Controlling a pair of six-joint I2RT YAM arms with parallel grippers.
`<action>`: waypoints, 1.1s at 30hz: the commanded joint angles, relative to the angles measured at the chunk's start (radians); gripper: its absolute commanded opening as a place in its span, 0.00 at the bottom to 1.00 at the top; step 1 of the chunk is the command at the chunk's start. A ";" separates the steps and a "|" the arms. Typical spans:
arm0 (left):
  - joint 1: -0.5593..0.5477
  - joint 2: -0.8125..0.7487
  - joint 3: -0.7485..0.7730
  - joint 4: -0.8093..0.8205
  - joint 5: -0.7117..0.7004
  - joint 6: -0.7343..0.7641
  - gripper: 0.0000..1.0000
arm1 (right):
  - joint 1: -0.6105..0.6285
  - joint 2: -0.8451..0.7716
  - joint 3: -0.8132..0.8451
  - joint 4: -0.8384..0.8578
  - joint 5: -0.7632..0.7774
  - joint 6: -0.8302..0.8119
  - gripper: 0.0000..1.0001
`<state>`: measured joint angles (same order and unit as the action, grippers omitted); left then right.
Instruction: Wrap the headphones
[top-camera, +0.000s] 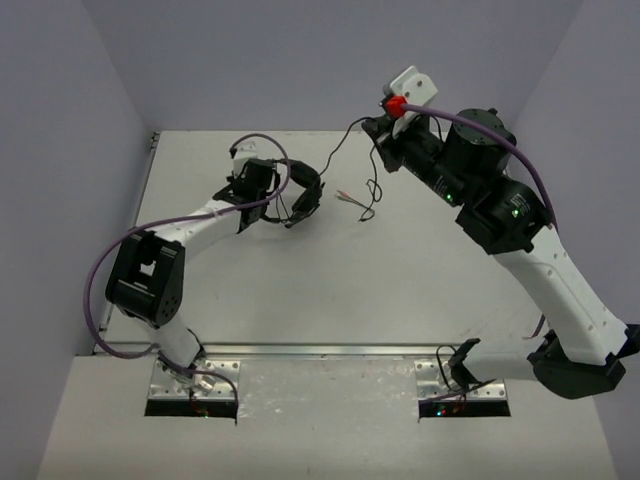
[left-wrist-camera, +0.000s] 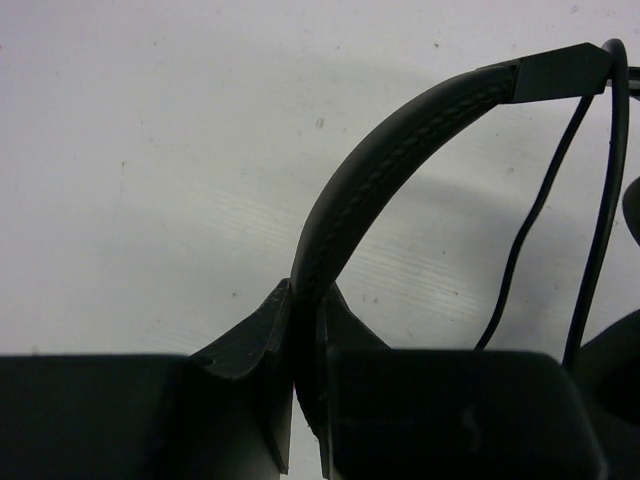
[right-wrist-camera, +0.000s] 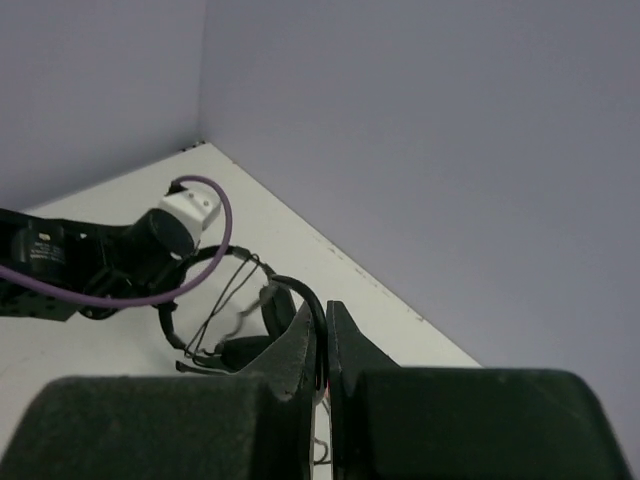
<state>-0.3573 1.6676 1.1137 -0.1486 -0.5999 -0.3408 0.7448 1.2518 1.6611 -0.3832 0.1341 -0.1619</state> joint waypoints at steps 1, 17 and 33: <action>-0.029 0.047 0.093 0.025 -0.058 -0.009 0.01 | -0.015 0.055 0.168 -0.084 -0.109 -0.011 0.01; -0.278 -0.201 -0.107 0.026 0.247 0.102 0.00 | -0.358 0.277 0.433 -0.083 -0.264 -0.008 0.01; -0.554 -0.646 -0.114 -0.623 0.384 0.056 0.01 | -0.700 0.495 0.448 0.010 -0.571 0.216 0.01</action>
<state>-0.9001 1.1137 0.9638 -0.6205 -0.2916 -0.3054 0.0811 1.7660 2.0884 -0.5423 -0.4309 0.0021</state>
